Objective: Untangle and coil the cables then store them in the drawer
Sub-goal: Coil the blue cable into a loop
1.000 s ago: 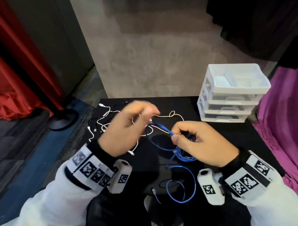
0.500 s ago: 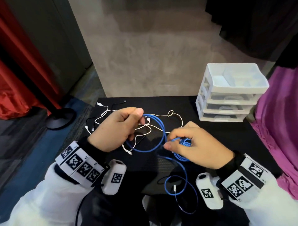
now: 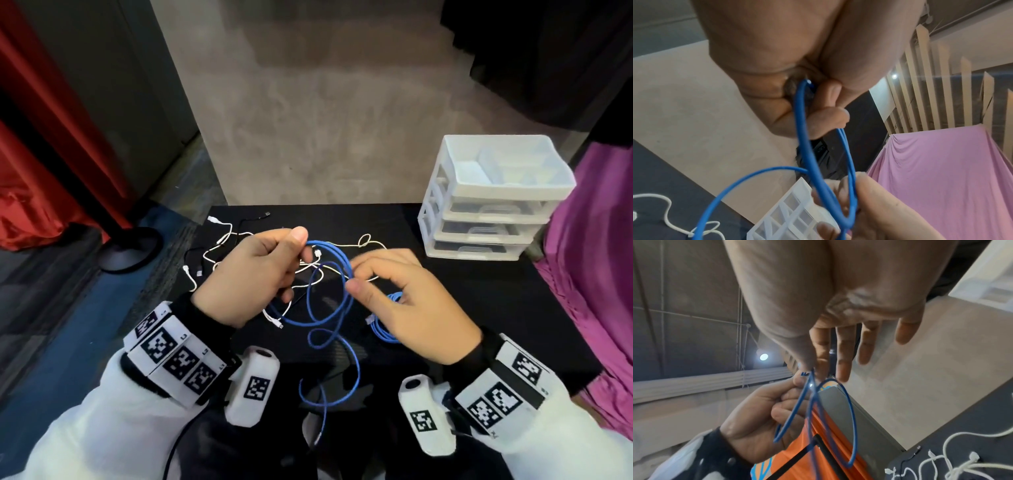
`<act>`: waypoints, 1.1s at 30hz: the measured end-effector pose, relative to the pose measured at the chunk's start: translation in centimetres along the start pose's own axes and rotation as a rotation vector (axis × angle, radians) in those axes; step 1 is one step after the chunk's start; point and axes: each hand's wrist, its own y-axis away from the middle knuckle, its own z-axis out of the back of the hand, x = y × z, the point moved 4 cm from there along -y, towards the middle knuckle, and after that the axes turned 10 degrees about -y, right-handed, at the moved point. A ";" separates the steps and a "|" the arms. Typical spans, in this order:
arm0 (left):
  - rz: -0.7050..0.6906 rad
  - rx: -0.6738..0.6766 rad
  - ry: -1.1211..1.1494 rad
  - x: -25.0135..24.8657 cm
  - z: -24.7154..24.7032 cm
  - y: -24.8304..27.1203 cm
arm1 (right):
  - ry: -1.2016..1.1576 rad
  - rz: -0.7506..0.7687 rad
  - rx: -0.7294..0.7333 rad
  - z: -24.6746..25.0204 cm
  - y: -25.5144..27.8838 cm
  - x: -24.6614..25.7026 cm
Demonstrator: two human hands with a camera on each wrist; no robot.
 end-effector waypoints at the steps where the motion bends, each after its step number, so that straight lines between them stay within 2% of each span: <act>1: -0.001 0.008 0.004 -0.1 0.0 0.1 | -0.044 -0.015 0.003 0.2 -0.1 0.0; 5: 0.002 0.055 -0.001 -0.3 0.2 0.4 | -0.138 -0.039 0.017 1.2 -0.3 0.5; 9: 0.004 0.103 -0.011 -0.4 0.3 0.6 | -0.121 -0.007 -0.098 3.0 -1.2 1.4; 12: -0.018 0.118 -0.006 -1.0 0.2 0.9 | -0.199 0.010 -0.180 4.5 -1.6 1.5; 18: -0.042 0.065 0.013 -1.1 0.4 0.9 | -0.232 0.006 -0.349 6.9 -1.5 0.8; 20: -0.019 0.019 0.080 -0.9 0.7 0.7 | -0.258 -0.023 -0.337 6.7 -1.4 0.4; 22: 0.027 -0.041 0.211 -0.5 1.0 0.6 | -0.310 -0.063 -0.259 5.8 -1.2 -0.2; 24: 0.078 -0.070 0.357 0.0 0.7 0.6 | -0.414 -0.111 -0.185 4.7 -0.7 -0.7; 26: 0.138 -0.074 0.488 0.7 -0.4 0.8 | -0.546 -0.158 -0.169 3.7 -0.3 -1.2; 33: 0.261 -0.128 0.739 3.2 -4.2 1.3 | -0.852 -0.255 -0.350 1.2 0.2 -2.3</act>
